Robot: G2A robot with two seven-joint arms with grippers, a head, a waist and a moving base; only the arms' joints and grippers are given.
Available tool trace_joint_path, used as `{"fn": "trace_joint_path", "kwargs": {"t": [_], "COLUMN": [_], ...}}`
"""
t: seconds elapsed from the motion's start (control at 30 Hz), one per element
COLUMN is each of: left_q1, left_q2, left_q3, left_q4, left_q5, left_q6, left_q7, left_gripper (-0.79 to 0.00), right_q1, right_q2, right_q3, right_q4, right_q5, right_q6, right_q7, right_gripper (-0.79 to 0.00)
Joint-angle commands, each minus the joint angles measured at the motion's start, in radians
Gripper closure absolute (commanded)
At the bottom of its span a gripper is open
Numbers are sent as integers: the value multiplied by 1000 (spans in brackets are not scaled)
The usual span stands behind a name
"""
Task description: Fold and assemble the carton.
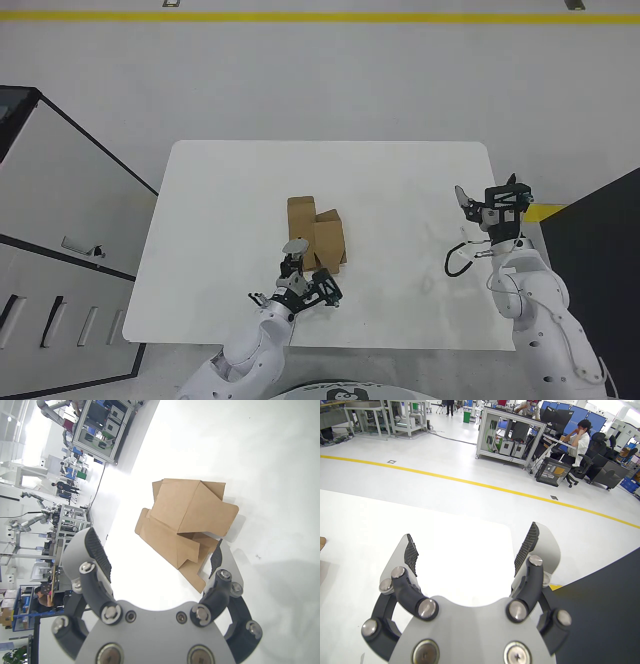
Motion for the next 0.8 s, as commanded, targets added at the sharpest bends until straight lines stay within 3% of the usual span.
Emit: {"fn": "trace_joint_path", "kwargs": {"t": [0.0, 0.17, 0.37, 0.77], "left_q1": [1, -5, -44, -57], "left_q2": [0, 0, -29, -40], "left_q3": [-1, 3, 65, 70], "left_q4": [0, 18, 56, 87], "left_q5": [-2, 17, 19, -5], "left_q6": [-1, -11, 49, 94], "left_q7": [1, -11, -151, -177], "left_gripper": [-785, -785, -785, -785], "right_q1": [0, 0, 0, 0], "right_q2": [0, 0, 0, 0], "right_q3": [0, 0, 0, 0], "right_q4": [0, 0, 0, 0], "right_q5": [0, 0, 0, 0], "right_q6": [0, 0, 0, 0], "right_q7": [0, 0, 0, 0], "right_gripper": [-785, -785, -785, -785]}}
